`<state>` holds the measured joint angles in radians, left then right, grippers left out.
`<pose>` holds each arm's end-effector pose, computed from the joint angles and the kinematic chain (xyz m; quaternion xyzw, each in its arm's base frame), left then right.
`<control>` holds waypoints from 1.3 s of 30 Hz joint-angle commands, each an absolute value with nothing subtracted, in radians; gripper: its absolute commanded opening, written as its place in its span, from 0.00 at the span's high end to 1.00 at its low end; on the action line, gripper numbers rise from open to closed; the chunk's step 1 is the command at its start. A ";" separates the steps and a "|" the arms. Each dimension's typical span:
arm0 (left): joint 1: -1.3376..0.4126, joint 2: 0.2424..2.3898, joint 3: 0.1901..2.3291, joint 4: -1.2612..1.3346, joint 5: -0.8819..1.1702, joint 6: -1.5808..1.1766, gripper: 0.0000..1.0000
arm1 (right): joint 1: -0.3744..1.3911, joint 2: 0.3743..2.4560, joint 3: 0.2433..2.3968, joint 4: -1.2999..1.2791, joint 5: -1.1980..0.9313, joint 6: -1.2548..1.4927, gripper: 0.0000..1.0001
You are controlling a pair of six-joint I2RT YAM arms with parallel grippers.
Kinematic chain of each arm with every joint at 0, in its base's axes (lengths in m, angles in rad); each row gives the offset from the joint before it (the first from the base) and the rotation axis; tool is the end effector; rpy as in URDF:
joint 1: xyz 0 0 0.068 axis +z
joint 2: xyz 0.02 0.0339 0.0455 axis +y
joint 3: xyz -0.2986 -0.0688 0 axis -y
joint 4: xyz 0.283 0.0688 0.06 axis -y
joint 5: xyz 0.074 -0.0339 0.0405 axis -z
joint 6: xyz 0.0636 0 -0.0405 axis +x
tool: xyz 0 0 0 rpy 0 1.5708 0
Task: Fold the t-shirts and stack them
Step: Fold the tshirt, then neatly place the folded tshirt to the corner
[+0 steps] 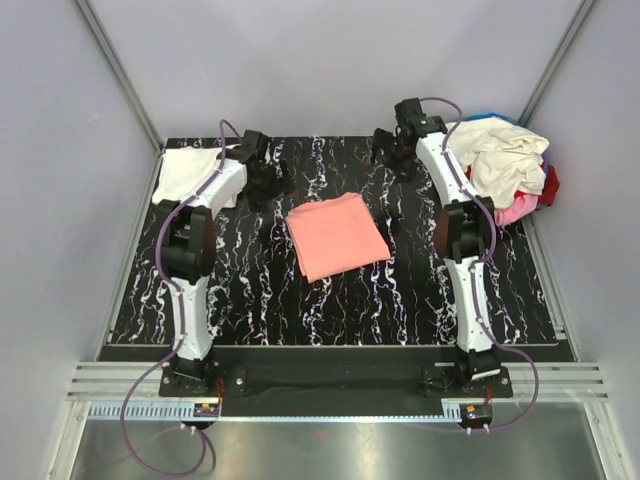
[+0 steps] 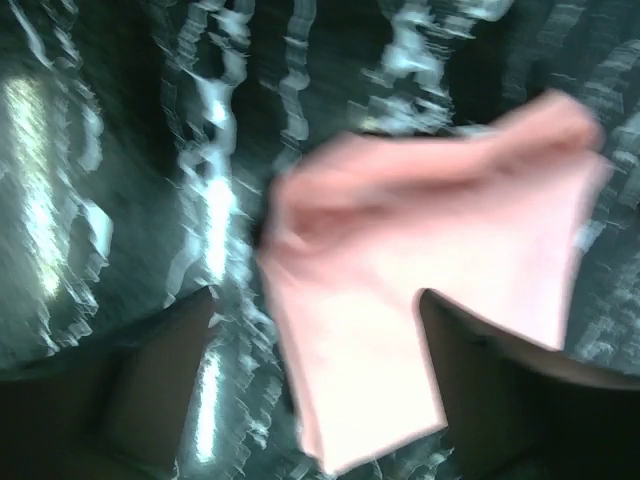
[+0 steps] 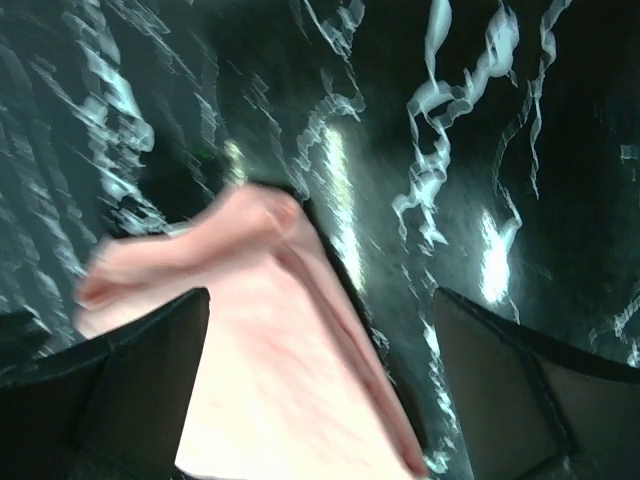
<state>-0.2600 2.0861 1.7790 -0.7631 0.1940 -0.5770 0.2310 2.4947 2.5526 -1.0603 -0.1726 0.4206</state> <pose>0.4999 -0.1457 0.2253 -0.1285 0.9560 -0.1859 0.1871 0.5922 0.1505 0.2546 0.0665 0.9543 0.1678 0.2382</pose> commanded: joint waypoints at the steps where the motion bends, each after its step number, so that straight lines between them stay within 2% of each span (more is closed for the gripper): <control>1: -0.250 2.036 1.743 -0.792 0.261 -0.537 0.02 | 0.239 2.369 2.394 -1.109 -0.181 0.373 0.00; 4: -0.249 1.931 1.648 -0.712 0.259 -0.546 0.01 | 0.239 2.125 2.003 -0.857 -0.187 0.397 0.00; 9: -0.252 1.787 1.491 -0.608 0.233 -0.560 0.01 | 0.239 1.962 1.806 -0.813 -0.175 0.414 0.00; 13: -0.252 1.735 1.320 -0.497 0.258 -0.586 0.02 | 0.239 1.800 1.503 -0.669 -0.196 0.489 0.00; 18: -0.256 1.762 1.212 -0.335 0.316 -0.630 0.07 | 0.242 1.560 1.142 -0.487 -0.291 0.558 0.00; 26: -0.272 1.899 1.186 -0.148 0.339 -0.696 0.12 | 0.264 1.313 0.821 -0.313 -0.402 0.597 0.00; 33: -0.279 2.020 1.170 -0.040 0.353 -0.761 0.32 | 0.265 1.287 0.640 -0.114 -0.483 0.626 0.00; 36: -0.287 2.059 1.160 0.029 0.379 -0.791 0.48 | 0.267 1.298 0.580 -0.025 -0.499 0.641 0.00; 37: -0.294 2.074 1.163 0.040 0.383 -0.793 0.64 | 0.267 1.305 0.566 -0.011 -0.503 0.646 0.00; 39: -0.307 2.082 1.180 0.046 0.377 -0.789 0.78 | 0.267 1.312 0.551 0.044 -0.515 0.652 0.01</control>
<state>-0.2790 2.0289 1.1889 0.0189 0.3847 -0.7921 0.2611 1.3071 0.5655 -0.1123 -0.4690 0.6312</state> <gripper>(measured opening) 0.295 0.993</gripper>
